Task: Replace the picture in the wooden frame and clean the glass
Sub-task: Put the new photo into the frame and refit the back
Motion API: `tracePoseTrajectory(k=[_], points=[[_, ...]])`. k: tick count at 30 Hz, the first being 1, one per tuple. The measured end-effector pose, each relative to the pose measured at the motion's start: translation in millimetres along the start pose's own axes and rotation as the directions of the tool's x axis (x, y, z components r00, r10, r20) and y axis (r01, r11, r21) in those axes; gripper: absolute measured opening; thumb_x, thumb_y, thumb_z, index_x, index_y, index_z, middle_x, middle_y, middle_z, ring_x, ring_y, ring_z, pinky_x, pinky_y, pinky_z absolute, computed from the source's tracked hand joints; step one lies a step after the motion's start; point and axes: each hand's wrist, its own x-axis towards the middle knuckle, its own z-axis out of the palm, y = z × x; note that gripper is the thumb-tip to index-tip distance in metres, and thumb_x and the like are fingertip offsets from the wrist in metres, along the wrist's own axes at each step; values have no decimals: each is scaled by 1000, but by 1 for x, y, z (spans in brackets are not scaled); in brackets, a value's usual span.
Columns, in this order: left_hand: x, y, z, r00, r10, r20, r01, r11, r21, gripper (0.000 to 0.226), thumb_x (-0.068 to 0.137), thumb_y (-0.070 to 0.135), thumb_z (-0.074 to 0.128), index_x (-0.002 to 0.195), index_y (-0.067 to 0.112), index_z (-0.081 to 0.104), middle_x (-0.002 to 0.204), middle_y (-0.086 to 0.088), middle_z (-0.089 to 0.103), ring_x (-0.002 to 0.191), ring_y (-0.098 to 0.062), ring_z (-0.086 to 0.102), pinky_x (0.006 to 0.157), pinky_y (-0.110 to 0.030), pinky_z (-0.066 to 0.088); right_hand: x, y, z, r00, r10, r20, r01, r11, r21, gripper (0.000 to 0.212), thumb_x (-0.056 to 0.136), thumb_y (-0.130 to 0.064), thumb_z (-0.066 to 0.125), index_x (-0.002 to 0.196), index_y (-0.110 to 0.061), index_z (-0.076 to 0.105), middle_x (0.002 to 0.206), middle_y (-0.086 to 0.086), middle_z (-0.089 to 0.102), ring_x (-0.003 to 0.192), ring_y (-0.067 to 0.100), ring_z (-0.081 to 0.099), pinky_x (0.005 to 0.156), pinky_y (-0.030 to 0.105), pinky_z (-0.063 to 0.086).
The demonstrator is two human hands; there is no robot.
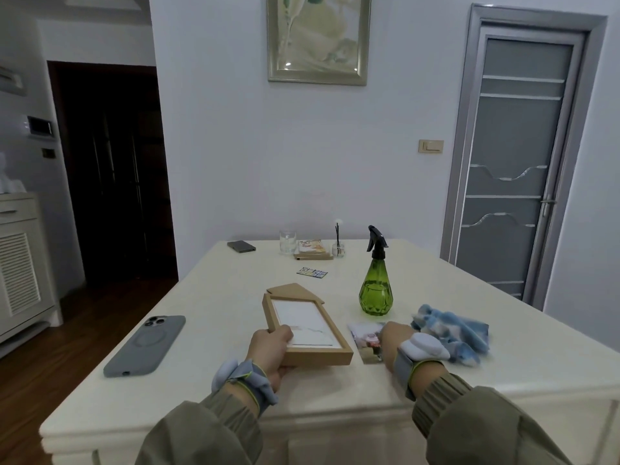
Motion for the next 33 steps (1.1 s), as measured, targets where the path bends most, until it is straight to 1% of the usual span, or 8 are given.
tracePoseTrajectory(k=[2, 4, 5, 10, 21, 26, 29, 33], points=[[6, 2, -3, 1000, -3, 6, 3, 1000, -6, 28, 89, 6, 51, 114, -4, 53, 82, -14, 57, 69, -28, 53, 59, -32, 46, 18, -4, 9, 998, 68, -8, -69, 997, -28, 37, 98, -4, 38, 131, 7, 48, 138, 23, 50, 125, 32, 51, 53, -4, 41], [10, 5, -7, 1000, -8, 7, 8, 1000, -12, 26, 89, 5, 50, 113, -4, 53, 80, -14, 56, 68, -27, 53, 58, -31, 46, 30, -15, 12, 1000, -22, -11, 20, 985, -172, 34, 96, -12, 42, 126, -4, 56, 132, 15, 57, 122, 31, 54, 89, 20, 48], [12, 6, -10, 1000, -10, 7, 10, 1000, -13, 24, 89, 5, 50, 111, -4, 53, 79, -13, 56, 67, -27, 52, 57, -31, 46, 35, -22, 15, 998, -69, -8, 66, 974, -216, 33, 96, -14, 43, 124, -8, 57, 130, 12, 58, 120, 30, 56, 94, 29, 46], [33, 20, -23, 1000, -17, 3, 17, 1000, -10, 25, 90, 5, 50, 114, -3, 54, 77, -13, 56, 65, -25, 53, 49, -26, 45, 53, -57, 31, 995, -102, -1, 99, 967, -235, 32, 94, -10, 44, 121, -1, 59, 126, 18, 61, 118, 33, 57, 93, 34, 47], [110, 34, -49, 996, -62, -71, 64, 998, 24, 35, 85, 8, 54, 116, -6, 55, 88, -19, 57, 68, -29, 54, 57, -34, 46, 126, -105, 59, 987, -151, 55, 160, 955, -249, 32, 93, -22, 47, 114, -4, 63, 118, 17, 65, 110, 33, 61, 88, 33, 48], [132, 35, -52, 994, -76, -75, 76, 997, -2, 36, 86, 6, 52, 120, -7, 53, 90, -20, 58, 68, -29, 55, 53, -30, 48, 144, -118, 60, 980, -109, 167, 142, 969, -201, 40, 102, -29, 33, 133, -9, 50, 135, 18, 53, 122, 31, 55, 97, 33, 46], [143, 35, -55, 993, -83, -82, 82, 997, -15, 38, 87, 7, 52, 124, -4, 52, 90, -18, 58, 68, -27, 56, 52, -28, 48, 153, -123, 66, 985, -145, 96, 168, 929, -329, 50, 96, -47, 36, 119, -9, 58, 122, 15, 64, 108, 29, 63, 88, 34, 50], [150, 36, -62, 993, -87, -83, 85, 996, -22, 36, 88, 6, 52, 123, -4, 53, 91, -18, 61, 69, -27, 57, 54, -27, 48, 167, -125, 82, 977, -158, 144, 199, 919, -341, 49, 100, -43, 30, 113, -5, 60, 123, 7, 65, 112, 23, 62, 95, 28, 45]])
